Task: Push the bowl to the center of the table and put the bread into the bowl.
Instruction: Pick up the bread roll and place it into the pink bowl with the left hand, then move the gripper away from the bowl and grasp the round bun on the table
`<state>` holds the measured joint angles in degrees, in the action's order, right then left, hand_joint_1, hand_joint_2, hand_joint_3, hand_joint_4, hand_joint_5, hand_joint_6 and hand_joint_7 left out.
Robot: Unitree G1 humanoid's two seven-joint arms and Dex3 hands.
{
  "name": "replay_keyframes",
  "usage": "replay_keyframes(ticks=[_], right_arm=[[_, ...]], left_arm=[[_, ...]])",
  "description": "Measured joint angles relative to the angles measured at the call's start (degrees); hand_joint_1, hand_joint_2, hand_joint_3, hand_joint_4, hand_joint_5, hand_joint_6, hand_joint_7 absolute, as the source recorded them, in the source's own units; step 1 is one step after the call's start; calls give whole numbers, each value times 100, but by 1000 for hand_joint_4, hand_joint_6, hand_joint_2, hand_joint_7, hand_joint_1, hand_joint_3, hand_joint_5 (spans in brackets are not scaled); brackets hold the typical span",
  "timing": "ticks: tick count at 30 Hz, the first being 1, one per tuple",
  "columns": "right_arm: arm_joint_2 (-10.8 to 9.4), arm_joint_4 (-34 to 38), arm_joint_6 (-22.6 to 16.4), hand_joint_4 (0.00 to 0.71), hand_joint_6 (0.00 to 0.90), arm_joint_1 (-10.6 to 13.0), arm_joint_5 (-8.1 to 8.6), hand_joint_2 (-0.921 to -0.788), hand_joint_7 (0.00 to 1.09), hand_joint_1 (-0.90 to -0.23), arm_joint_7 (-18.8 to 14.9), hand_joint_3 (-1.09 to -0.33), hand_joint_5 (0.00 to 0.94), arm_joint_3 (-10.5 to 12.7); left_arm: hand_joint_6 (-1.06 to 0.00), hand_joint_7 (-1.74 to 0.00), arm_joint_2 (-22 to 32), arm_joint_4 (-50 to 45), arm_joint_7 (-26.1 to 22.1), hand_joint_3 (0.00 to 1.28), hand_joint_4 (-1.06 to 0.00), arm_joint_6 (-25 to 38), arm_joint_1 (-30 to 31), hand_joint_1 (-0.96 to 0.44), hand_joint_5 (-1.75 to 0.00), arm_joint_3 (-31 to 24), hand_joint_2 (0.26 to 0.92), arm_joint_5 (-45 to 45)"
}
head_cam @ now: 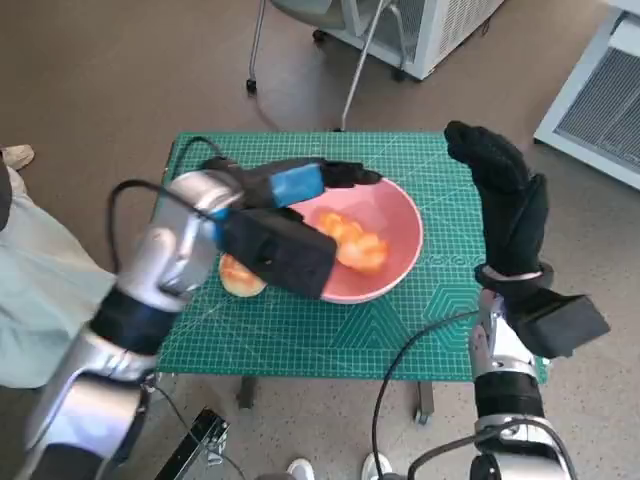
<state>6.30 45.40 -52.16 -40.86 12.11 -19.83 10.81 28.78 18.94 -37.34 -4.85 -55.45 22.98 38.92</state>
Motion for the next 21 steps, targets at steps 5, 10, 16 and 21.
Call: replay_keyframes(ticks=[5, 10, 16, 21], right_arm=[[-2, -1, 28, 452, 154, -1, 23, -921, 816, -412, -9, -632, 0, -5], [-7, -1, 64, 451, 151, -2, 90, -921, 819, -420, -66, -632, 0, -16], [-28, -1, 156, 450, 149, -11, 160, -921, 824, -434, -175, -629, 0, -45], [-40, -1, 207, 449, 146, -23, 173, -921, 828, -432, -228, -630, 0, -60]], left_arm=[[-178, -27, 418, -538, -39, 1, -7, -61, 268, -155, 0, -344, 834, -209], [-151, -11, 879, -1121, -139, 0, -1, -29, 549, -114, 1, -745, 825, -368], [-180, -22, 1344, -1773, -356, 0, -21, 151, 915, -53, -7, -1152, 820, -509], [-207, -30, 1608, -2094, -540, 4, -43, 283, 1196, -29, -12, -1318, 810, -562]])
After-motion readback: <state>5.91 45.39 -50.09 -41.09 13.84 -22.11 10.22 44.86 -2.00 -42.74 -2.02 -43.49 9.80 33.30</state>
